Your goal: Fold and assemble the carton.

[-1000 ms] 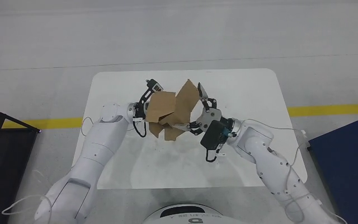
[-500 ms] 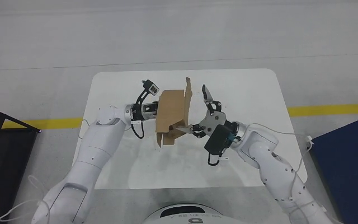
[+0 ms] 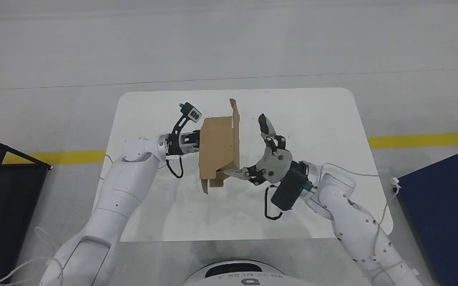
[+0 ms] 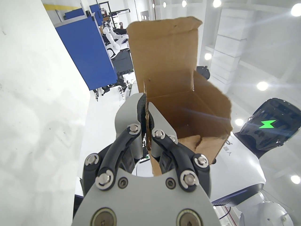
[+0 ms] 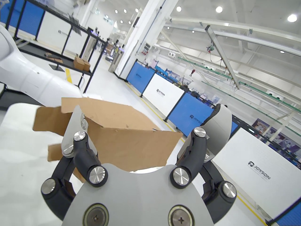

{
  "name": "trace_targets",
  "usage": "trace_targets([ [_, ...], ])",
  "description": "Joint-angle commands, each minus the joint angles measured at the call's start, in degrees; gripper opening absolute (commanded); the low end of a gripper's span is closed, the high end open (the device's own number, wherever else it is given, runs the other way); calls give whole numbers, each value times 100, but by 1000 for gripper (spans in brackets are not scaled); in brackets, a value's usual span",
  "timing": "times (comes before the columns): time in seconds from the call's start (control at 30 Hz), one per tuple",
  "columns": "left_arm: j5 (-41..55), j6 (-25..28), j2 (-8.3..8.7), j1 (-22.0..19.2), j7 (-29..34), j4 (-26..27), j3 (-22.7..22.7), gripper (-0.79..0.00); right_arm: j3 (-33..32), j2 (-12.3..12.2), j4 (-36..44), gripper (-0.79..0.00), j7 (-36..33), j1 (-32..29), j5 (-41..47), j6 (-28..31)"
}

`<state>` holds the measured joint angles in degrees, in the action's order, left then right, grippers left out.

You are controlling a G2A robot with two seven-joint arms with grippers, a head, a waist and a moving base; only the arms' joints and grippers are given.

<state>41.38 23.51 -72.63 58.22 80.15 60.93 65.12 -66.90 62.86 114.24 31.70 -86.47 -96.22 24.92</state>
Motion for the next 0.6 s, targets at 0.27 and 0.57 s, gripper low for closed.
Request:
trace_targets([
  [0.27, -3, 1, 0, -1, 1, 2, -1, -785, 15, 7, 83, 0, -66, -7, 65, -52],
  [0.57, -73, -1084, -7, 93, -430, 84, -201, -785, -268, -74, 307, 0, -117, -314, -158, 194],
])
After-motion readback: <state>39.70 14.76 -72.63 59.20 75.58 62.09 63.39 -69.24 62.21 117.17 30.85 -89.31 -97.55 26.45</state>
